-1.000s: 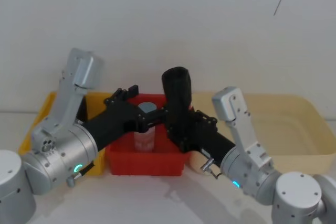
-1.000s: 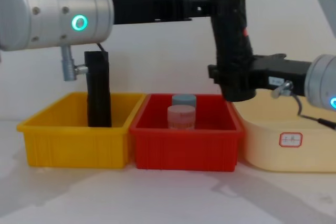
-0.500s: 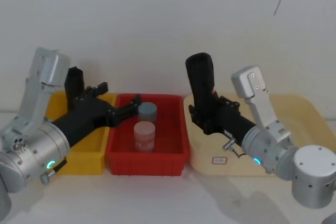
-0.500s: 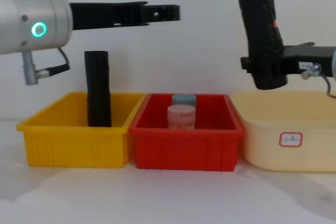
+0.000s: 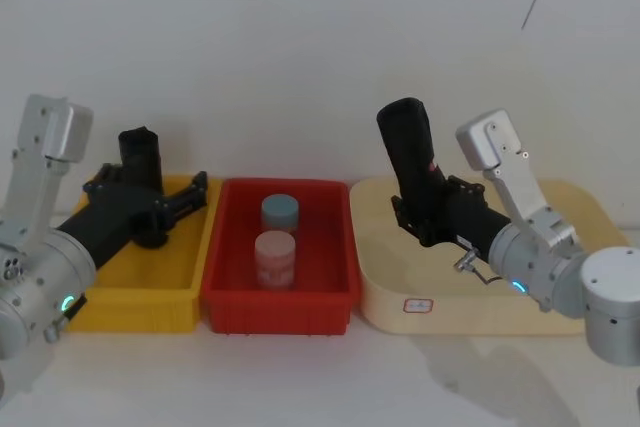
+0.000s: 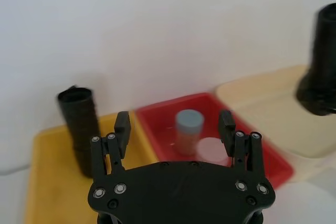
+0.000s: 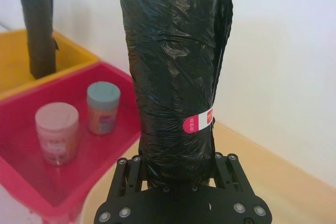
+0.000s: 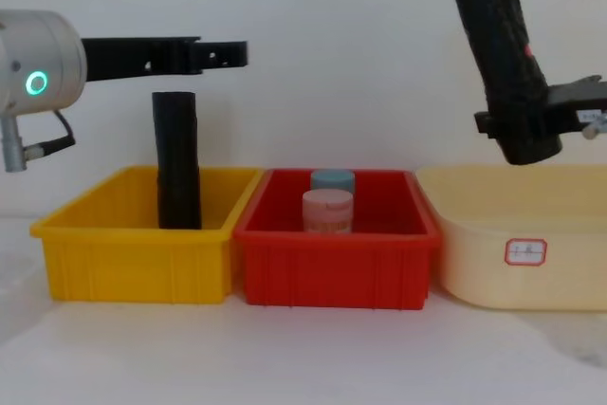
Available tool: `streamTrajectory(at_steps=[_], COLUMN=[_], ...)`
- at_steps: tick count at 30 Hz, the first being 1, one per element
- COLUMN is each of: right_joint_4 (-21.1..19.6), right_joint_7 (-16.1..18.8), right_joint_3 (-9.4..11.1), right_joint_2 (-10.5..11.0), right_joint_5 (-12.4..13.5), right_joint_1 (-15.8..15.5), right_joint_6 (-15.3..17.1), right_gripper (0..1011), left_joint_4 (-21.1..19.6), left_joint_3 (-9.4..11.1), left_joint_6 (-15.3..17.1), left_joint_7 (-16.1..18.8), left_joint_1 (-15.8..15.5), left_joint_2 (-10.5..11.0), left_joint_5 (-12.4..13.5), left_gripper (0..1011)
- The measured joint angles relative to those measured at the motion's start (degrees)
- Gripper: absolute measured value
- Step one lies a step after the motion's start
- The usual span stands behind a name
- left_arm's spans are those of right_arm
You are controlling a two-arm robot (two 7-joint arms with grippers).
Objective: Pick up the garbage bag with the one hand and transfer it to the other hand.
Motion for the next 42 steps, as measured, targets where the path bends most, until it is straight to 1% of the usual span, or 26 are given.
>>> streamTrajectory(at_steps=[5,6,13,19,20,22,32,39,42], right_joint_4=[0.41,0.47,0.89,1.10,1.12,1.15,1.24,1.14,1.07], right_joint_7=[0.36,0.40,0.74,0.98,1.00,1.03,1.37,3.35,5.17], right_joint_3=[-0.03,-0.03,-0.08,-0.10,-0.11,-0.11,-0.10,-0.47,-0.98], right_joint_2=[0.68,0.76,1.39,1.67,1.70,1.75,1.87,1.76,1.65], right_joint_5=[-0.56,-0.64,-1.18,-1.40,-1.42,-1.47,-1.62,-0.79,0.17], right_joint_1=[0.51,0.56,1.06,1.29,1.30,1.34,1.47,1.72,2.01], right_joint_6=[0.75,0.86,1.54,1.88,1.90,1.94,2.11,2.08,2.13], right_gripper=[571,586,789,929,973,1000,1002,1002,1001], left_joint_4=[1.91,2.16,5.36,7.20,7.20,7.69,9.03,9.51,9.63], left_joint_3=[-0.57,-0.64,-1.28,-1.64,-1.64,-1.71,-1.97,-2.06,-2.08], left_joint_6=[0.00,0.00,0.26,0.44,0.44,0.50,0.60,0.63,0.66], left_joint_7=[3.16,3.74,8.22,10.45,10.45,11.01,12.62,13.19,13.35], left_joint_1=[-0.66,-0.76,-2.09,-2.89,-2.89,-3.09,-3.68,-3.89,-3.94], left_joint_2=[-0.82,-0.94,-2.40,-3.12,-3.12,-3.31,-3.84,-4.03,-4.10], left_joint_5=[1.75,2.09,4.68,6.03,6.03,6.39,7.38,7.74,7.82], left_gripper=[1002,1002,1002,1002,1002,1002,1002,1002,1002])
